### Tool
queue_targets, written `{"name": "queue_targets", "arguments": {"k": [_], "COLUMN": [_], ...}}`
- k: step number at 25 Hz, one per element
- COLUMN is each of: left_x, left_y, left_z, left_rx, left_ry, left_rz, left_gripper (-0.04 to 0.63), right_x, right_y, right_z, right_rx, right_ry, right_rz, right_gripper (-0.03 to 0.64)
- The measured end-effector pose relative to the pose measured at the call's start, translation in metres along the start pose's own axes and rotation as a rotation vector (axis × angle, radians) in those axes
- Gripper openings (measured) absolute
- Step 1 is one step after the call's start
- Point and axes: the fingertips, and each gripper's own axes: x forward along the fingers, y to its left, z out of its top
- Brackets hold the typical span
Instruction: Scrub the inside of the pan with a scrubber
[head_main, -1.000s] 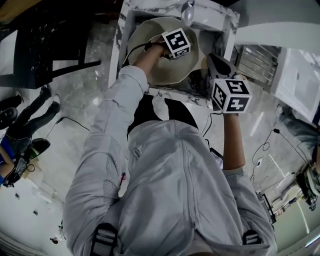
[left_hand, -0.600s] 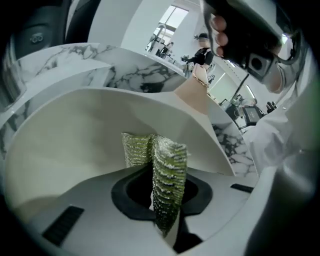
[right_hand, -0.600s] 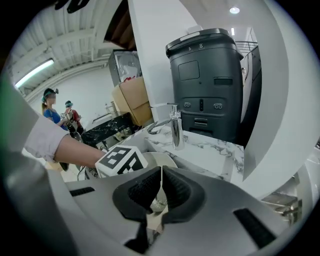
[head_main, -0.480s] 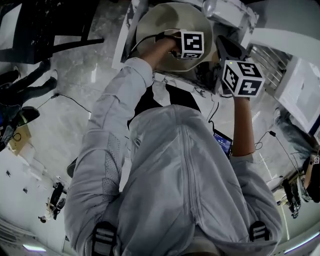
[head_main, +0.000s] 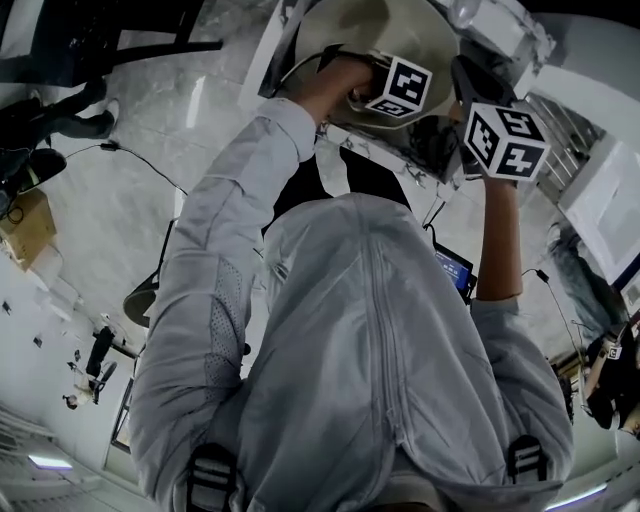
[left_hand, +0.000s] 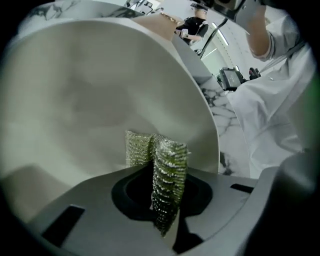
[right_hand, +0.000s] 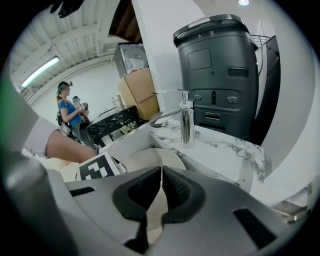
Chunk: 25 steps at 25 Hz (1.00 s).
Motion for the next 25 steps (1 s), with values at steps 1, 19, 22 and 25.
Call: {"name": "queue_targets", "arguments": {"k": [1,19,22,25], "left_x": [0.002,-0.004,-0.006,-0.007], "left_y": [0.000,0.051,0.060,0.075], "left_z": [-0.008,-0.096,-0.098,-0.098], "left_rx": [-0.001,-0.176,-0.208,-0.263], "left_ry": [0.034,0.393,0.388,0.357], "left_rz": [0.000,0.273,0.301,0.346], "left_gripper": [0.067,0.066,0.066,0.066], "right_x": [0.002,-0.005,-0.008,-0.011], "right_y": [0.002,0.017,0.016,0.014], "right_z": [0.000,-0.008,-0.012,-0.014], "right_rx": [-0.001,0.009,0.020,0.030], "right_ry": [0.001,-0.017,-0.019,-0.022], "right_rz": [0.005,0.023,0.017,0.009], "right_gripper": [0.037,0.037,0.037,0.037]}}
